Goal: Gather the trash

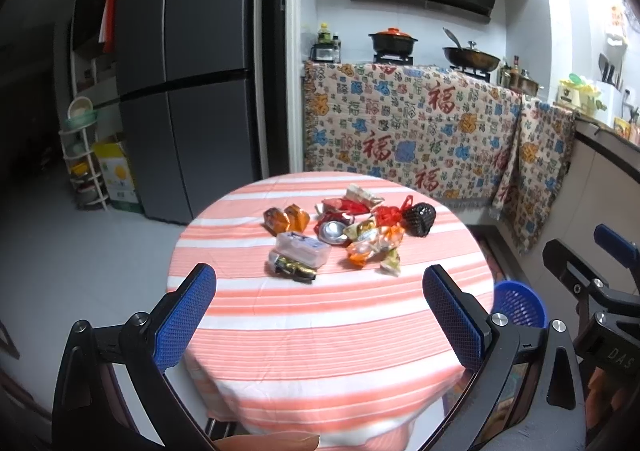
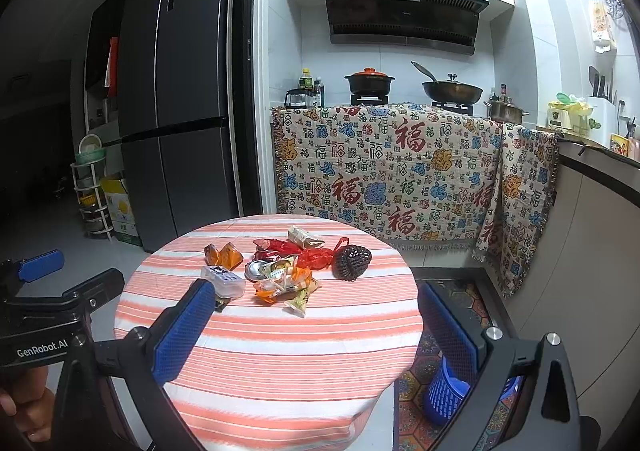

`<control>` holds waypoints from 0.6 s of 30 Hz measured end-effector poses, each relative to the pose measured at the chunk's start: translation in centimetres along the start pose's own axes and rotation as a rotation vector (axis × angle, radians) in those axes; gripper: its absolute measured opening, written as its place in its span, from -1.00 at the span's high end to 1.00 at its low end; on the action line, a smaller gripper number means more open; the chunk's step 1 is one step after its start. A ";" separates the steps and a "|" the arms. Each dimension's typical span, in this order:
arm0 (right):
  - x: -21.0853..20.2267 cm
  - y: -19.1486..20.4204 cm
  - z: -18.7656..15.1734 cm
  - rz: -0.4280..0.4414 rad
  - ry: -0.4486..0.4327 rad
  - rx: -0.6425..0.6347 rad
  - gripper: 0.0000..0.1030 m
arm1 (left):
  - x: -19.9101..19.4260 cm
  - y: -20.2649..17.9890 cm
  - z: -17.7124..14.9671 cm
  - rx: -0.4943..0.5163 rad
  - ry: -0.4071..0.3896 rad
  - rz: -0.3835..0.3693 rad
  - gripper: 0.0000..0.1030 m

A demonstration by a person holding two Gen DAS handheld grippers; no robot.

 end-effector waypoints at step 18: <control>0.3 -0.3 0.1 -0.002 0.002 0.011 -1.00 | -0.4 -0.6 0.2 0.005 -0.001 -0.007 -0.99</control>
Point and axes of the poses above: each gripper's, at about its wrist camera, not at the fingertips, and x roughly the way its jaws point, y to its left, z to its top, the point moved 10 cm from there along x, roughly the way its jaws point, and after that the axes turned 15 degrees about y, right-handed, at the moved point
